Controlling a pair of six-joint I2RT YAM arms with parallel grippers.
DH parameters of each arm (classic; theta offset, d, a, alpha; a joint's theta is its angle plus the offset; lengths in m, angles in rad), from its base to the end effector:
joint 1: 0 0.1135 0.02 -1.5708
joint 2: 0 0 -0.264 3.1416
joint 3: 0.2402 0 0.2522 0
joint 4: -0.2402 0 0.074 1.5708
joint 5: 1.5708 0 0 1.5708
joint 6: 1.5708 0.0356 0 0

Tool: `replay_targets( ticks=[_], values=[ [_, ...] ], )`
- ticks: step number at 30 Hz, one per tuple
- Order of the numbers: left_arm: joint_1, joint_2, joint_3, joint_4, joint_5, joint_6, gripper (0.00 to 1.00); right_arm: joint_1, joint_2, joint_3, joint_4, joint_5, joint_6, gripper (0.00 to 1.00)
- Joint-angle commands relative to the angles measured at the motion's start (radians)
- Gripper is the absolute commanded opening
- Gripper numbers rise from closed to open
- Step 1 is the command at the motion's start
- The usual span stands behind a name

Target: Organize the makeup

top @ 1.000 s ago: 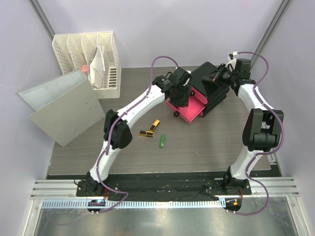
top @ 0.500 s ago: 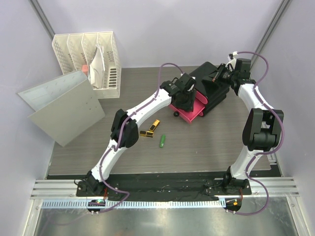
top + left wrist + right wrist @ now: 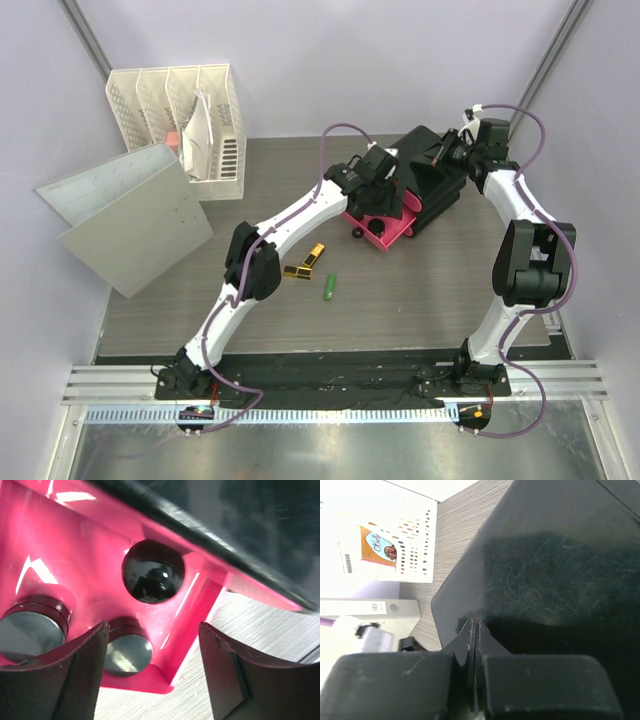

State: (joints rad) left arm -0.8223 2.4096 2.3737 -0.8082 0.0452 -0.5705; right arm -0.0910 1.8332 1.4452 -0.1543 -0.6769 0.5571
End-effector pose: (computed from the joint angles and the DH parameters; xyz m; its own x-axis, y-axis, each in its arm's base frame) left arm 0.3637 -0.3939 0.2592 -0.8344 0.1056 -0.5409 0.3586 0.8494 -0.3872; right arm 0.4254 -0.0164 0.2788 -0.6813 0.4760 -0.5561 -0.1216 0.6755 0.7273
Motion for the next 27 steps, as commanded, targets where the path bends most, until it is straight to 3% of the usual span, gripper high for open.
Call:
replay_targets(
  ticks=[1,3,5,6,7,13,18,27],
  values=[
    [0.006,-0.128,0.055,0.053,-0.022,-0.002,0.68,0.007,0.095,-0.057,-0.254,0.122,-0.079,0.01],
    [0.014,-0.176,0.035,0.049,-0.033,0.000,0.55,0.007,0.097,-0.055,-0.255,0.123,-0.079,0.01],
    [0.020,-0.220,-0.004,0.056,-0.039,0.003,0.36,0.007,0.095,-0.054,-0.257,0.120,-0.079,0.01],
    [0.025,-0.268,-0.052,0.064,-0.065,0.003,0.24,0.007,0.094,-0.054,-0.257,0.122,-0.079,0.01],
    [0.034,-0.295,-0.080,0.067,-0.077,0.003,0.02,0.007,0.093,-0.054,-0.258,0.122,-0.080,0.01],
    [0.068,-0.437,-0.322,0.043,-0.108,-0.005,0.00,0.007,0.092,-0.057,-0.263,0.123,-0.083,0.01],
    [0.084,-0.454,-0.477,0.008,-0.077,-0.041,0.00,0.007,0.092,-0.059,-0.263,0.123,-0.085,0.01],
    [0.092,-0.357,-0.513,-0.002,0.001,-0.124,0.00,0.007,0.087,-0.075,-0.264,0.119,-0.086,0.01]
  ],
)
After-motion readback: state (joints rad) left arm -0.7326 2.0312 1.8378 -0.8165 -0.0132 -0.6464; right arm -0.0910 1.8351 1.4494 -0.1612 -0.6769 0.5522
